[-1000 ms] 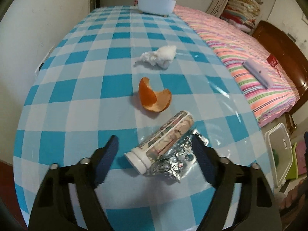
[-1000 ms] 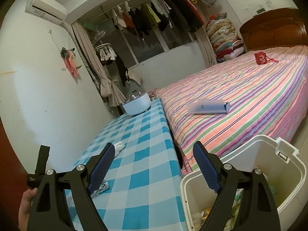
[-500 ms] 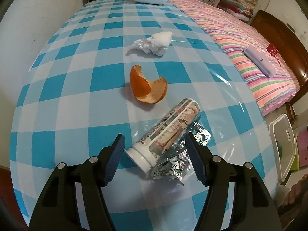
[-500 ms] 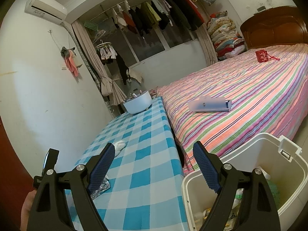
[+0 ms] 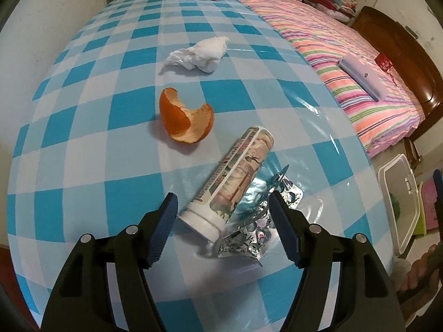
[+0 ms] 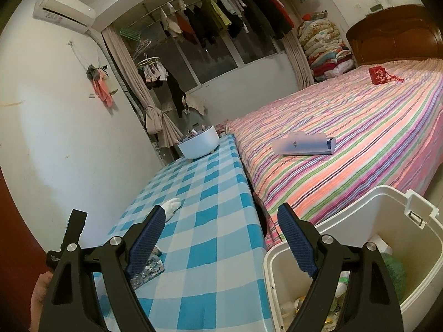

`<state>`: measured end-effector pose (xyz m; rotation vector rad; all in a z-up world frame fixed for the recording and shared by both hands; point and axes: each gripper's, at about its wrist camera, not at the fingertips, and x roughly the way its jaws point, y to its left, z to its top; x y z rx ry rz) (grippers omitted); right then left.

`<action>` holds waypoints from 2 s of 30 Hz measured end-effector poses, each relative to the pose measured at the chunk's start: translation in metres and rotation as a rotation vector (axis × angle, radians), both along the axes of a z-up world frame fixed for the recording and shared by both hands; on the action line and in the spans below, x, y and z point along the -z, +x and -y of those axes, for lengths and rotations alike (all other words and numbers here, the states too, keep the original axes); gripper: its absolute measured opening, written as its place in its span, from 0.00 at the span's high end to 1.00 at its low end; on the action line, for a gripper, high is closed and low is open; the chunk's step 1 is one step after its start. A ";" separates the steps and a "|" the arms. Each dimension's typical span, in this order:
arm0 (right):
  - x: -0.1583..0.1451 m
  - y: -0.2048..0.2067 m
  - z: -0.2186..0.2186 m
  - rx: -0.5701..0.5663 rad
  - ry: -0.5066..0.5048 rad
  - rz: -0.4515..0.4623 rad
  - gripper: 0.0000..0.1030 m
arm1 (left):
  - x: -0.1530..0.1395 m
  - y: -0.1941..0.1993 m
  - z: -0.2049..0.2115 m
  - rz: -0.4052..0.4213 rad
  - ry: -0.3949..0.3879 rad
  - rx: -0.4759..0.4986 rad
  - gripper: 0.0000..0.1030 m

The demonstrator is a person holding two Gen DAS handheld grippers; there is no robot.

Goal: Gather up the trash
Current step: 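Grasp the rolled paper tube with the left tool, then grasp the silver blister pack with the right tool while the left tool holds the tube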

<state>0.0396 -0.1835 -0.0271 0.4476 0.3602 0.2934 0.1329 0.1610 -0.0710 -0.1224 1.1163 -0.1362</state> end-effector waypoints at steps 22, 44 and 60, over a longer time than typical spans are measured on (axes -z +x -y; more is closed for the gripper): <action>0.004 -0.001 -0.005 -0.017 -0.006 -0.007 0.21 | 0.011 0.028 0.029 -0.036 0.017 -0.002 0.50; 0.033 0.020 -0.099 -0.350 -0.050 -0.197 0.21 | -0.016 0.001 -0.019 0.091 -0.095 -0.126 0.72; 0.052 0.046 -0.176 -0.291 -0.224 -0.355 0.21 | -0.032 -0.028 -0.047 0.176 -0.111 -0.146 0.72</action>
